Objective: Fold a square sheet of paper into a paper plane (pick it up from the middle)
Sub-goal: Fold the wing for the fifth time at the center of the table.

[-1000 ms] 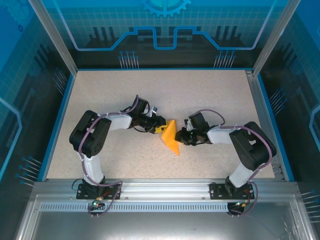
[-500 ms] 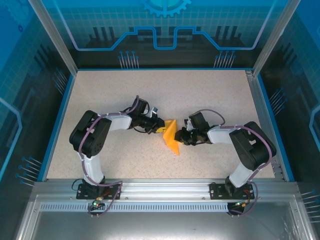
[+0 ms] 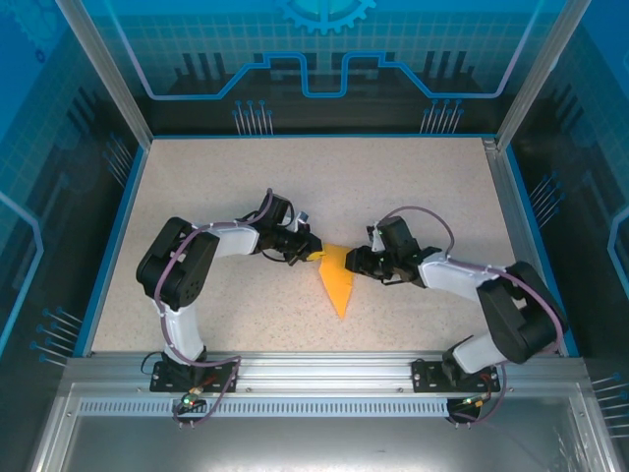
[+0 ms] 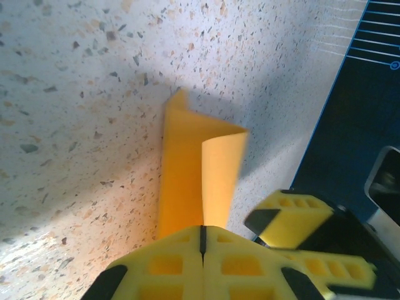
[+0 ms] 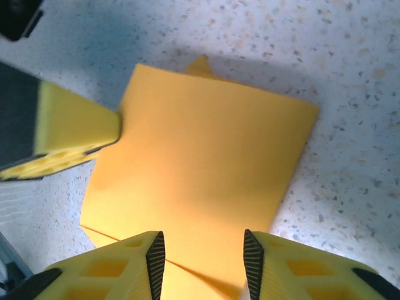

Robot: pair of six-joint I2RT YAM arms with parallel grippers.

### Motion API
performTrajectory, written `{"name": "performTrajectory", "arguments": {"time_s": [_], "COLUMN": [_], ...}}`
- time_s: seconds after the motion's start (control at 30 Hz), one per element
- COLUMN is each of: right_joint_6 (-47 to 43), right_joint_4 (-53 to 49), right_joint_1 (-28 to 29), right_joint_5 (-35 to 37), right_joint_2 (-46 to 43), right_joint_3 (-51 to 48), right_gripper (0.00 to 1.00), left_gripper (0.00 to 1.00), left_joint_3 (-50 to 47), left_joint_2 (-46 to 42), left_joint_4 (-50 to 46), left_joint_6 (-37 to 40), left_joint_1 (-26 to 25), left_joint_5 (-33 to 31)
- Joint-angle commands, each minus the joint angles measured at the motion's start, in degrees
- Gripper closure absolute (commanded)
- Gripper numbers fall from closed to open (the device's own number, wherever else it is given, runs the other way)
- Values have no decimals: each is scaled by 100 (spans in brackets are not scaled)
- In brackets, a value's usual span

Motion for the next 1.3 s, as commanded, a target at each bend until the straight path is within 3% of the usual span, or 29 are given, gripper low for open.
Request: {"name": "performTrajectory", "arguments": {"time_s": [0.0,0.1,0.3,0.37,0.6,0.77,0.93,1.13,1.27], "right_joint_6": [-653,-563,-285,-340,-1077,-1377,-1019,-629,-517], "right_joint_4": [-828,-1067,-461,-525,-1693,-2046,-2843,-3534,-3702], "right_joint_1": [351,415,503,702,1947,2757,3201,3666,3747], "right_joint_5": [844,1125,290,356,2473,3507,4528,5471,5548], "right_joint_2": [-287,-311,-325,-465,-535,-104,751,1557,1847], "right_joint_3": [132,152,-128,-109,620,1113,1952,2577,2769], "right_gripper": [58,57,56,54,43,42,44,48,50], "left_gripper": [97,96,96,96,96,96,96,96,96], "left_joint_3": [149,192,54,7,-10,-25,-141,-189,-195], "left_joint_2": [-187,-169,-255,-345,-510,-538,-616,-677,-698], "left_joint_4": [-135,-276,-217,-262,-274,-222,-81,-21,-28], "left_joint_6": [-82,1,-65,-85,-348,-506,-686,-763,-766], "left_joint_1": [-20,-29,-23,-30,-30,-31,-28,-24,-31], "left_joint_5": [-30,-68,-165,-361,-860,-953,-1075,-1129,-1137]}}
